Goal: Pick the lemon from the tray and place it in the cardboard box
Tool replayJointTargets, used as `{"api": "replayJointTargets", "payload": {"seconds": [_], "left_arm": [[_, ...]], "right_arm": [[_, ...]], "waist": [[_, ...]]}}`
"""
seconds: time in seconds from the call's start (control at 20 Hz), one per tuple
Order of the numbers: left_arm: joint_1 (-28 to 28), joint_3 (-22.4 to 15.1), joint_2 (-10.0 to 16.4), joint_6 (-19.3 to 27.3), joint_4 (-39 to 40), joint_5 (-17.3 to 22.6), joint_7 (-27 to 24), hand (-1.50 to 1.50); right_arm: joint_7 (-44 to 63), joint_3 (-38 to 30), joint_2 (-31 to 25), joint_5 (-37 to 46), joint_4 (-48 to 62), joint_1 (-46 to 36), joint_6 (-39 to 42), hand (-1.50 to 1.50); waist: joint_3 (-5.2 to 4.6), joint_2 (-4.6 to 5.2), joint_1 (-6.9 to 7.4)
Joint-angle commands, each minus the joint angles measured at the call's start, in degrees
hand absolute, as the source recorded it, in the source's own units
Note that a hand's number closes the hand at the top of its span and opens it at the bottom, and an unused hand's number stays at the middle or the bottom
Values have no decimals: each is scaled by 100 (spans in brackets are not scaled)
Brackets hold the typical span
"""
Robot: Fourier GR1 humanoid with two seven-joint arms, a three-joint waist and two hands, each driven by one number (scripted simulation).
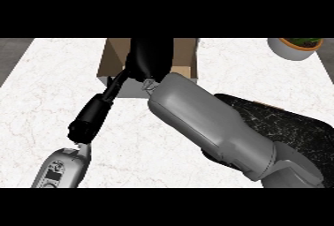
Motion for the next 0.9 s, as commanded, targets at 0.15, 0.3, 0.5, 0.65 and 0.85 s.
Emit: {"api": "replayJointTargets", "payload": {"seconds": [0.15, 0.3, 0.5, 0.65, 0.85], "left_arm": [[32, -78, -80, -153, 386, 16, -39, 0], [44, -169, -218, -85, 392, -51, 11, 0], [182, -111, -135, -136, 420, -53, -124, 0], [115, 163, 77, -261, 184, 142, 126, 0], [26, 288, 94, -224, 485, 92, -57, 0]], "right_arm": [[-658, -337, 17, -1128, 791, 344, -1010, -150], [-1031, -170, 17, -1381, 826, 468, -1548, -150], [-1394, -446, 17, -1576, 365, 527, -2613, -150], [-2083, -996, 17, -1757, 268, 756, -3303, -150], [-2910, -1286, 17, -2357, -459, 1366, -3895, -150]], "waist": [[-21, 90, 122], [-18, 64, 89], [-13, 41, 45], [-3, 27, -51], [-1, 39, -176]]}}
